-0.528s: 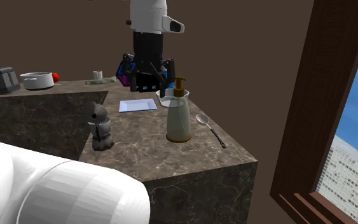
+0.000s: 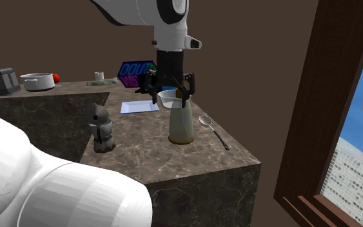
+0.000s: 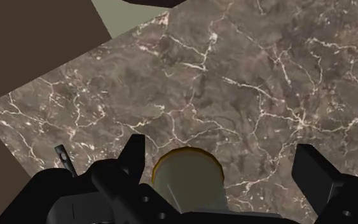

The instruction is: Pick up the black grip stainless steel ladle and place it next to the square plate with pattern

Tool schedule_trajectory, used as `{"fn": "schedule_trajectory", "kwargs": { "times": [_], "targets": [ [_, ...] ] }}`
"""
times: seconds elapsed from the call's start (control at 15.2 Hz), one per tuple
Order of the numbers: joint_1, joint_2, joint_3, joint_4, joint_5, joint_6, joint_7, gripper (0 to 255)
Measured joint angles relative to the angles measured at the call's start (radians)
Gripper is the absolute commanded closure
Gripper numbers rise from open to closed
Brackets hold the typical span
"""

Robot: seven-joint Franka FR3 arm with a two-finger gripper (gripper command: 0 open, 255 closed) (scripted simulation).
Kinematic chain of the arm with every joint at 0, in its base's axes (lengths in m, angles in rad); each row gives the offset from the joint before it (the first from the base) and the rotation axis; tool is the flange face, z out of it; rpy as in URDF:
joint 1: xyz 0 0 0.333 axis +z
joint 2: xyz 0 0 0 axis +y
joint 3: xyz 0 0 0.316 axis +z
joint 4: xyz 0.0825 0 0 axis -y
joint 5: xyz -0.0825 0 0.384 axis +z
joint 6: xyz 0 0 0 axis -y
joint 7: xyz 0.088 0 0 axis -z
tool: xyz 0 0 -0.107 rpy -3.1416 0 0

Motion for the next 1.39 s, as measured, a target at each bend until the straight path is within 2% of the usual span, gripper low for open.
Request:
{"fn": "schedule_trajectory", "kwargs": {
  "times": [0.66, 1.12, 1.39],
  "targets": [
    [0.012, 0.353, -0.1, 0.12, -0.066, 0.253, -0.279, 0],
    [0.01, 0.604, -0.143, 0.308, -0.057, 0.372, -0.466, 0],
    [0.006, 0.764, -0.141, 0.405, -0.043, 0.418, -0.564, 0]
  ]
}}
